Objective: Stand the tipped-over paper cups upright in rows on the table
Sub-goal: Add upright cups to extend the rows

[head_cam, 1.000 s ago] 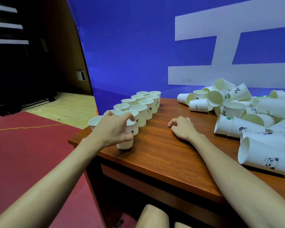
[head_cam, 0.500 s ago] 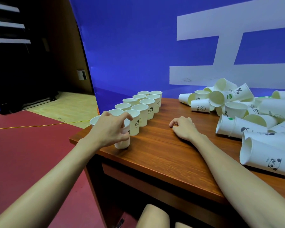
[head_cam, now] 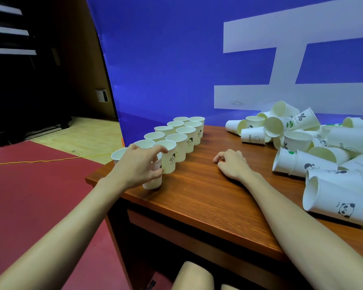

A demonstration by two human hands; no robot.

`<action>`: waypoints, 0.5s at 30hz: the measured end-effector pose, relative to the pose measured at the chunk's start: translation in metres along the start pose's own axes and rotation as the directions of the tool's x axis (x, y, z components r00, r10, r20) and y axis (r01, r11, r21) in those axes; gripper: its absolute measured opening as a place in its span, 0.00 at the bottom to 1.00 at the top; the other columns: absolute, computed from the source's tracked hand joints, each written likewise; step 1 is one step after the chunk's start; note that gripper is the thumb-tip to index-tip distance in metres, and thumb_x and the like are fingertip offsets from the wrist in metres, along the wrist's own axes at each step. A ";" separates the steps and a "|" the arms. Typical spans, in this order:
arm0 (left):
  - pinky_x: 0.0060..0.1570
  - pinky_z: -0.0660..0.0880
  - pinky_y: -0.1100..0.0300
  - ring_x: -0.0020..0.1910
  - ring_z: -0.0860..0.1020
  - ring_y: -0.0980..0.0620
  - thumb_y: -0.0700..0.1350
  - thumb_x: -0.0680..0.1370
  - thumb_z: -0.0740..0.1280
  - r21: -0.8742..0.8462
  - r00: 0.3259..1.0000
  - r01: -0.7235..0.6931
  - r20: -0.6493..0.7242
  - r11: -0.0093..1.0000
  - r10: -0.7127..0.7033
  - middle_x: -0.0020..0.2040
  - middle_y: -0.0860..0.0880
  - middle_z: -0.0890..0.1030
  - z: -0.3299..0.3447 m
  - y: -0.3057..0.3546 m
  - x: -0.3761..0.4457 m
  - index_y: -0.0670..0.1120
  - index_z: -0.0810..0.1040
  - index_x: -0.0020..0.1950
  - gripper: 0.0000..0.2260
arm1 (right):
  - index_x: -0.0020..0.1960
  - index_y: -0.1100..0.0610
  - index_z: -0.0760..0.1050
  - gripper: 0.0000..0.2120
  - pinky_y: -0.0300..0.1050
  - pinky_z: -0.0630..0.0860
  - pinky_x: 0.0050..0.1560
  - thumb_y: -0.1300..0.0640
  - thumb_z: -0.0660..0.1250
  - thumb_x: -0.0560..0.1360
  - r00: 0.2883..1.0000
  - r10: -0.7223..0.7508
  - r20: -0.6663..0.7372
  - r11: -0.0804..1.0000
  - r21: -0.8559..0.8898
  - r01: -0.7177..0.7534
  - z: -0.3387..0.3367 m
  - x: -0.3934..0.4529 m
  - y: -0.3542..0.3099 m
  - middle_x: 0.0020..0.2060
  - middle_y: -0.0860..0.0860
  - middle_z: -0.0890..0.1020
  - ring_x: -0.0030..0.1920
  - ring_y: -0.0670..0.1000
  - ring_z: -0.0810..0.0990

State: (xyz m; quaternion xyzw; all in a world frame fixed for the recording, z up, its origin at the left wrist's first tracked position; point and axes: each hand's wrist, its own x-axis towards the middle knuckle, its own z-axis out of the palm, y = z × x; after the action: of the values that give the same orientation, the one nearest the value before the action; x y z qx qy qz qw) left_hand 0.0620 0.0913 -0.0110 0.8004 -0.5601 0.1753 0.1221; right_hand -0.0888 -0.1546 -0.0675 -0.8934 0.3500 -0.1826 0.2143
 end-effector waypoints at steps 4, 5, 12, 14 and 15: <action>0.57 0.67 0.56 0.51 0.77 0.55 0.53 0.75 0.68 -0.016 0.993 -0.032 -0.117 0.999 0.030 0.56 0.57 0.80 -0.006 0.003 -0.001 0.55 0.70 0.67 0.21 | 0.54 0.47 0.80 0.17 0.53 0.68 0.63 0.61 0.58 0.75 1.000 -0.005 0.002 1.000 -0.005 0.005 0.000 -0.001 0.000 0.59 0.53 0.78 0.64 0.58 0.67; 0.57 0.66 0.56 0.52 0.77 0.55 0.54 0.75 0.67 -0.022 0.990 -0.035 -0.136 0.999 0.032 0.57 0.56 0.79 -0.008 0.005 0.000 0.55 0.69 0.68 0.21 | 0.54 0.46 0.80 0.17 0.53 0.69 0.63 0.61 0.58 0.75 1.000 -0.004 0.003 1.000 -0.001 0.004 0.000 -0.001 0.000 0.58 0.53 0.78 0.64 0.58 0.67; 0.53 0.63 0.61 0.57 0.75 0.54 0.52 0.77 0.66 -0.039 0.974 -0.087 -0.214 0.995 0.076 0.62 0.55 0.77 -0.008 0.024 0.020 0.54 0.71 0.67 0.18 | 0.53 0.45 0.79 0.16 0.53 0.69 0.63 0.60 0.58 0.76 1.000 0.018 -0.004 0.998 0.052 -0.018 -0.002 0.002 0.001 0.58 0.51 0.78 0.64 0.56 0.67; 0.53 0.64 0.59 0.55 0.75 0.54 0.50 0.77 0.66 -0.085 0.966 -0.120 -0.240 0.989 0.097 0.61 0.55 0.78 -0.005 0.035 0.030 0.54 0.74 0.64 0.15 | 0.54 0.46 0.78 0.14 0.49 0.69 0.60 0.59 0.58 0.76 0.999 0.021 -0.030 0.994 0.109 -0.018 -0.003 0.004 0.002 0.54 0.50 0.80 0.62 0.55 0.68; 0.53 0.65 0.59 0.55 0.76 0.54 0.50 0.77 0.66 -0.111 0.962 -0.136 -0.252 0.984 0.104 0.60 0.55 0.78 -0.002 0.042 0.036 0.54 0.75 0.62 0.13 | 0.55 0.47 0.78 0.14 0.47 0.68 0.57 0.59 0.59 0.76 0.998 0.023 -0.051 0.991 0.134 -0.016 -0.005 0.006 0.003 0.53 0.49 0.80 0.61 0.55 0.68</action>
State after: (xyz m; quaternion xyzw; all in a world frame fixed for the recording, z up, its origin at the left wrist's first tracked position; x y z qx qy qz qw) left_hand 0.0330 0.0468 0.0058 0.7277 -0.5984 0.2438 0.2301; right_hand -0.0887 -0.1622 -0.0643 -0.8685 0.3510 -0.2272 0.2662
